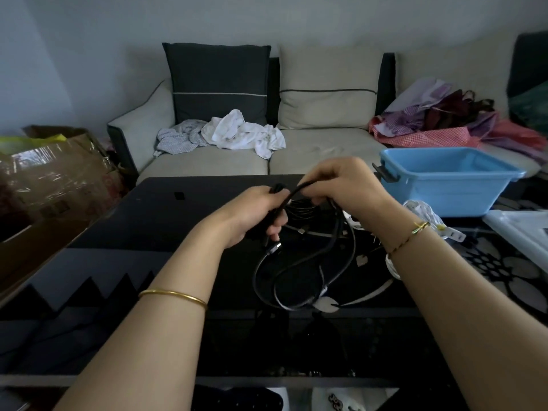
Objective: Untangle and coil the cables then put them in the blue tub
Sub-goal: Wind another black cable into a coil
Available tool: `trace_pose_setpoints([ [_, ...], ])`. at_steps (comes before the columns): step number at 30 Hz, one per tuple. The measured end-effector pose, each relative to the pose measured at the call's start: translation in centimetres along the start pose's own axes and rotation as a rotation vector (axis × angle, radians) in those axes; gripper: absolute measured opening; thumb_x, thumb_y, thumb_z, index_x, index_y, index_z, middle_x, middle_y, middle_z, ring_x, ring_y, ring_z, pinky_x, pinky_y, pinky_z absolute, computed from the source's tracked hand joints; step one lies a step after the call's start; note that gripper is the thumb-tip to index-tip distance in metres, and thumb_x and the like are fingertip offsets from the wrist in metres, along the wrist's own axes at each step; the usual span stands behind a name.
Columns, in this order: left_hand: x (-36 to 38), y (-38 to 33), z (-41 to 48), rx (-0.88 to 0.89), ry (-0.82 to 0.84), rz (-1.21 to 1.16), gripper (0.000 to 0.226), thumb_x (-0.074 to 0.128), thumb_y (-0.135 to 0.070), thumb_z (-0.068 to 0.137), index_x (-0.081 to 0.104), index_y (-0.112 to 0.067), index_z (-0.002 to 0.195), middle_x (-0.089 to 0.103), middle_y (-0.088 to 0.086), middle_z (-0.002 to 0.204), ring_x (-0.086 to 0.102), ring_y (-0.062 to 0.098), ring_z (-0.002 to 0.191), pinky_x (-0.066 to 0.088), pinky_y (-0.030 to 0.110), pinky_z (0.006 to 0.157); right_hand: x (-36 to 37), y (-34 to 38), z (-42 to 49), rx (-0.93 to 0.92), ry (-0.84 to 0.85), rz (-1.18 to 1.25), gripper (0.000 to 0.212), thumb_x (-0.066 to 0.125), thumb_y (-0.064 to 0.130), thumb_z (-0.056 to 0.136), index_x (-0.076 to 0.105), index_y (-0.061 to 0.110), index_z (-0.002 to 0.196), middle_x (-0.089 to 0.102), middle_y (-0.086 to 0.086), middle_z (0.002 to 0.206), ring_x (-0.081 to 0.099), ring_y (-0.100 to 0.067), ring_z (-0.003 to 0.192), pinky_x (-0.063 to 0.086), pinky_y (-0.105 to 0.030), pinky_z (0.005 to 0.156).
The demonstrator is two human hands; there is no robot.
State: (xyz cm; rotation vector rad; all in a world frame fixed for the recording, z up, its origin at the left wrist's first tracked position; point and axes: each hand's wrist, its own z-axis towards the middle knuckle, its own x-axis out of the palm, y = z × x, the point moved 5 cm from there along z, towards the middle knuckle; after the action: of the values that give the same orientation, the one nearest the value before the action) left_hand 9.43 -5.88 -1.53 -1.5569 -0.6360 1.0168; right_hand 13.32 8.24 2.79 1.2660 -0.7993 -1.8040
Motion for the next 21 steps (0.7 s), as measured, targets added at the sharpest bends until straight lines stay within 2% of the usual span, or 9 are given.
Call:
trace_pose_setpoints([
  [4,1.3,-1.2,-1.3,-0.094,0.169,-0.03,0.052,0.038,-0.046,0.098,0.057,0.001,0.106,0.032,-0.003,0.045,0.027,0.009,0.035,0.039,0.025,0.047,-0.5,-1.2,0.0,0.015,-0.042,-0.016,0.009,0.077,0.008,0.074,0.071,0.005,0.08,0.068,-0.007,0.066,0.061,-0.008,0.057,0.05,-0.022,0.064],
  [7,1.4,-1.8,-1.7,-0.1,0.185,0.092,0.035,0.054,-0.03,0.095,0.061,0.003,0.104,0.025,-0.006,0.043,0.021,0.005,0.033,0.034,0.021,0.042,-0.6,-1.6,0.4,0.008,-0.041,-0.064,0.015,0.08,0.017,0.072,0.069,0.007,0.077,0.07,-0.005,0.066,0.062,-0.007,0.058,0.049,-0.022,0.066],
  [10,0.9,-1.6,-1.6,-0.165,0.163,0.053,0.027,0.052,-0.025,0.097,0.063,0.0,0.095,0.024,-0.008,0.04,0.019,0.004,0.031,0.033,0.019,0.04,-0.6,-2.2,0.7,0.009,-0.058,-0.126,0.013,0.078,0.018,0.074,0.069,0.01,0.078,0.072,-0.003,0.069,0.065,-0.011,0.068,0.051,-0.027,0.072],
  [14,0.4,-1.6,-2.1,-0.271,0.182,-0.285,0.026,0.054,-0.032,0.09,0.06,-0.007,0.082,0.022,-0.012,0.035,0.019,0.003,0.026,0.029,0.015,0.036,0.0,-3.1,0.9,0.033,-0.013,-0.105,0.005,0.072,0.016,0.081,0.071,0.012,0.079,0.073,0.001,0.069,0.065,-0.009,0.072,0.05,-0.029,0.075],
  [17,0.3,-1.9,-2.5,-0.277,0.243,-0.579,0.026,0.054,-0.033,0.078,0.06,-0.007,0.078,0.023,-0.009,0.032,0.023,0.006,0.023,0.028,0.014,0.034,1.2,-3.5,0.7,0.057,0.114,-0.018,0.008,0.068,0.014,0.085,0.068,0.013,0.077,0.067,0.011,0.061,0.058,0.005,0.058,0.045,-0.017,0.065],
  [18,0.2,-1.9,-2.6,-0.281,0.262,-0.669,0.026,0.054,-0.032,0.079,0.061,-0.007,0.076,0.024,-0.008,0.032,0.024,0.007,0.023,0.029,0.013,0.034,1.7,-3.7,0.5,0.083,0.162,0.027,0.007,0.067,0.014,0.085,0.068,0.015,0.078,0.067,0.012,0.063,0.059,0.004,0.062,0.047,-0.018,0.068],
  [21,-0.4,-1.4,-2.4,-0.278,0.309,-0.898,0.028,0.054,-0.032,0.084,0.064,-0.007,0.076,0.028,-0.005,0.032,0.03,0.01,0.023,0.033,0.012,0.035,2.8,-4.0,0.0,0.172,0.257,0.196,0.013,0.067,0.019,0.086,0.069,0.025,0.075,0.07,0.008,0.076,0.063,-0.008,0.083,0.047,-0.037,0.094],
])
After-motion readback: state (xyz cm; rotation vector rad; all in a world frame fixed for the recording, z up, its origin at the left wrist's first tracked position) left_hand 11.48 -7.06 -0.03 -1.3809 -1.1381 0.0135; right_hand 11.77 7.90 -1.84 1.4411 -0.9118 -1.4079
